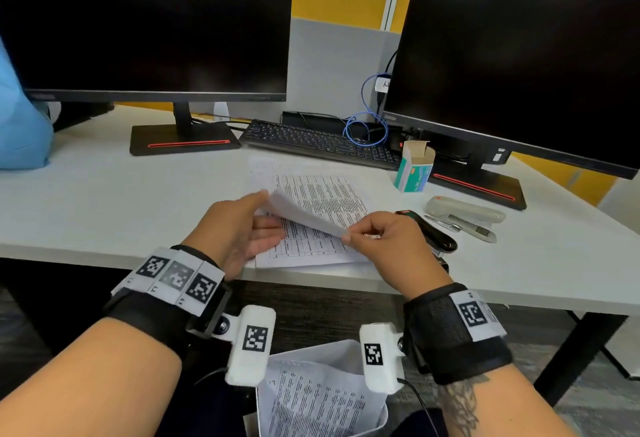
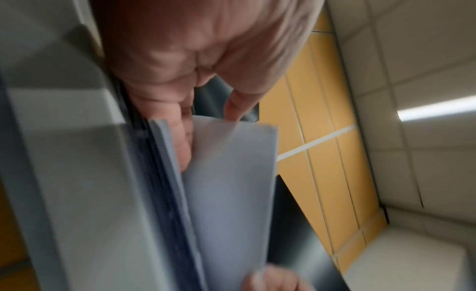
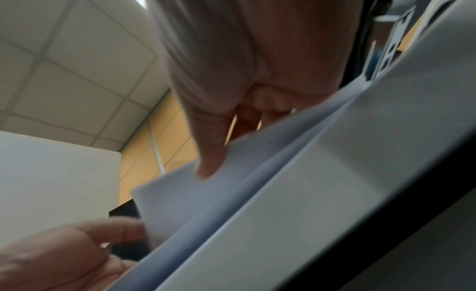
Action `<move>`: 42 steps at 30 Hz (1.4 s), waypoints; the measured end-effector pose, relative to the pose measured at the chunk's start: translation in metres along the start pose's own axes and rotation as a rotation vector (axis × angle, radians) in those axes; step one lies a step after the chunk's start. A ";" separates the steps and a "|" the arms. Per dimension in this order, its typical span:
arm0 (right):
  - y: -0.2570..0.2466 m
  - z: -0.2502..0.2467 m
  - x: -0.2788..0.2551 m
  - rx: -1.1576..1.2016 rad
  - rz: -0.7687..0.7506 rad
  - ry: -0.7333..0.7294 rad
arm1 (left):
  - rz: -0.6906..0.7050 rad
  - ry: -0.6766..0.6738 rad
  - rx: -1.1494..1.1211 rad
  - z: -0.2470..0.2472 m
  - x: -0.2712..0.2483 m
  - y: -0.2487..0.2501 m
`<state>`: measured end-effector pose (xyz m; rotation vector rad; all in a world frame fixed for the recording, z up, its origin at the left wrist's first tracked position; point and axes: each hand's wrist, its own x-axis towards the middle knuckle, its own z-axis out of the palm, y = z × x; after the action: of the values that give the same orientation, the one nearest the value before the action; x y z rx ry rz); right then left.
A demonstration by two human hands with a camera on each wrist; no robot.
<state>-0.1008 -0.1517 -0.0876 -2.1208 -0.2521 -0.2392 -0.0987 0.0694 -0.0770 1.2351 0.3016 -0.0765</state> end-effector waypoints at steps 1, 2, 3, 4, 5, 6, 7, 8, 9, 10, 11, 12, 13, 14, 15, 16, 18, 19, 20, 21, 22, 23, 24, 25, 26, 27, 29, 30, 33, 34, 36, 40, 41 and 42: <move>0.002 -0.001 -0.001 0.031 0.011 -0.069 | -0.004 0.017 -0.025 -0.001 0.001 0.000; 0.004 -0.003 -0.001 0.047 0.021 -0.134 | -0.015 0.037 -0.052 -0.002 0.003 0.001; 0.006 -0.004 -0.002 0.047 0.025 -0.179 | -0.021 0.060 -0.063 -0.002 0.002 0.001; 0.007 -0.005 -0.001 0.041 0.018 -0.200 | -0.017 0.067 -0.066 -0.002 -0.001 0.001; 0.008 -0.006 -0.001 0.037 0.002 -0.206 | -0.005 0.056 -0.054 -0.001 -0.003 0.000; 0.008 -0.008 -0.001 0.035 -0.016 -0.207 | 0.013 0.034 -0.035 -0.001 -0.004 -0.001; 0.007 -0.008 -0.001 0.029 -0.032 -0.213 | 0.031 0.008 -0.015 -0.001 -0.004 -0.003; 0.006 -0.009 -0.003 0.022 -0.048 -0.227 | 0.051 -0.016 -0.009 0.000 -0.006 -0.004; 0.003 -0.009 -0.004 0.020 -0.066 -0.243 | 0.072 -0.034 -0.010 0.002 -0.009 -0.004; 0.001 -0.008 -0.006 0.026 -0.086 -0.255 | 0.091 -0.051 -0.022 0.004 -0.012 -0.003; -0.001 -0.006 -0.007 0.036 -0.110 -0.259 | 0.110 -0.066 -0.038 0.006 -0.012 -0.002; -0.003 -0.005 -0.008 0.050 -0.134 -0.254 | 0.125 -0.083 -0.052 0.008 -0.013 -0.001; -0.004 -0.003 -0.009 0.066 -0.153 -0.240 | 0.140 -0.097 -0.054 0.010 -0.015 0.001; -0.004 -0.003 -0.009 0.084 -0.165 -0.215 | 0.147 -0.108 -0.051 0.012 -0.017 0.002; -0.005 -0.003 -0.009 0.091 -0.174 -0.182 | 0.156 -0.114 -0.037 0.011 -0.016 0.002; -0.006 -0.003 -0.010 0.085 -0.184 -0.154 | 0.159 -0.118 -0.018 0.012 -0.015 0.002; -0.007 -0.001 -0.011 0.005 -0.217 -0.152 | 0.170 -0.112 0.039 0.013 -0.015 0.002; -0.009 0.002 -0.013 -0.081 -0.249 -0.181 | 0.187 -0.111 0.080 0.015 -0.016 0.000; -0.010 0.006 -0.014 -0.169 -0.296 -0.205 | 0.208 -0.101 0.119 0.017 -0.017 -0.001; -0.010 0.012 -0.014 -0.216 -0.349 -0.199 | 0.245 -0.073 0.168 0.019 -0.017 -0.002; -0.011 0.015 -0.014 -0.213 -0.386 -0.159 | 0.286 -0.018 0.212 0.021 -0.019 -0.001; -0.014 0.016 -0.015 -0.167 -0.393 -0.099 | 0.318 0.050 0.233 0.020 -0.016 0.001; -0.016 0.014 -0.015 -0.094 -0.378 -0.046 | 0.337 0.112 0.241 0.018 -0.014 0.003; -0.019 0.010 -0.015 -0.014 -0.351 -0.025 | 0.319 0.143 0.213 0.014 -0.009 0.006; -0.021 0.004 -0.016 0.056 -0.318 -0.054 | 0.271 0.152 0.153 0.012 -0.007 0.010; -0.022 -0.002 -0.017 0.095 -0.279 -0.135 | 0.210 0.141 0.061 0.009 -0.003 0.013; -0.023 -0.012 -0.020 0.116 -0.196 -0.368 | 0.122 0.122 -0.097 0.005 0.002 0.016; -0.023 -0.014 -0.021 0.105 -0.162 -0.471 | 0.097 0.130 -0.122 0.004 0.004 0.017; -0.021 -0.017 -0.024 0.098 -0.116 -0.688 | 0.101 0.177 -0.076 -0.001 0.009 0.016; -0.021 -0.017 -0.025 0.100 -0.095 -0.731 | 0.111 0.191 -0.041 -0.003 0.011 0.013; -0.024 -0.017 -0.028 0.097 -0.074 -0.773 | 0.137 0.203 0.042 -0.007 0.014 0.012; -0.030 -0.021 -0.025 0.057 -0.014 -0.472 | 0.203 0.180 0.190 -0.010 0.010 0.013; -0.029 -0.023 -0.021 -0.005 0.014 -0.293 | 0.222 0.171 0.187 -0.008 0.007 0.014; -0.028 -0.026 -0.017 -0.074 0.050 -0.123 | 0.237 0.152 0.169 -0.006 0.004 0.016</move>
<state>-0.1263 -0.1604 -0.0556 -2.2150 -0.2650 -0.0896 -0.0922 0.0812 -0.0650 1.4401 0.2820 0.2006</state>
